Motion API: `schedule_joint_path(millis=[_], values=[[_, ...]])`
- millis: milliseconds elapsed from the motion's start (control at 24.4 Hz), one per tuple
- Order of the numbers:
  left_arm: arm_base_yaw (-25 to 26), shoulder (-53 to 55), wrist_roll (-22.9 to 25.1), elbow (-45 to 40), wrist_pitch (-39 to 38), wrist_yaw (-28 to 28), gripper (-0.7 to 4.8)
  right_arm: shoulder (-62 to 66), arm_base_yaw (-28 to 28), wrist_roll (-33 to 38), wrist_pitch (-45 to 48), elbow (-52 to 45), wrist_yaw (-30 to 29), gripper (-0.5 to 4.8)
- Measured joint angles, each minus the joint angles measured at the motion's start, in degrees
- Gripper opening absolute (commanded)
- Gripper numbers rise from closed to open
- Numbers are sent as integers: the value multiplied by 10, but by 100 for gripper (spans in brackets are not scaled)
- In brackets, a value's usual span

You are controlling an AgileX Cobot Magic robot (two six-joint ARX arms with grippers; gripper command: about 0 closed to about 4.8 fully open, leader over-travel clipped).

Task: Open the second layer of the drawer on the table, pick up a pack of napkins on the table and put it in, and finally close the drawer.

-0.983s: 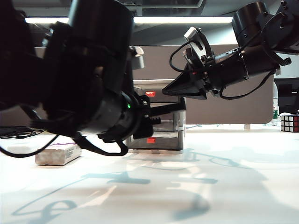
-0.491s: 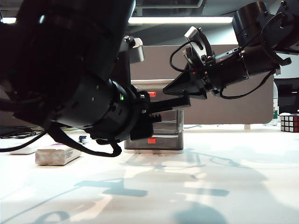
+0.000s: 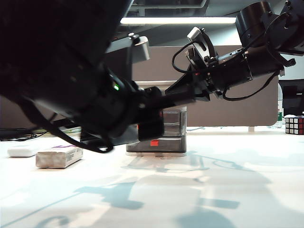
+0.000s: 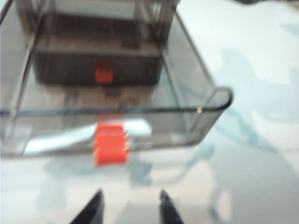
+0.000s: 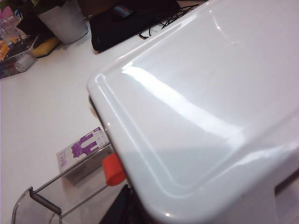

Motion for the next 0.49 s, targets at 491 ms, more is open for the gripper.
schedule_joint_path(millis=[491], values=[[57,-189,-43,0,-421,-76,376,0,0,2,-12,0,-4,-5]])
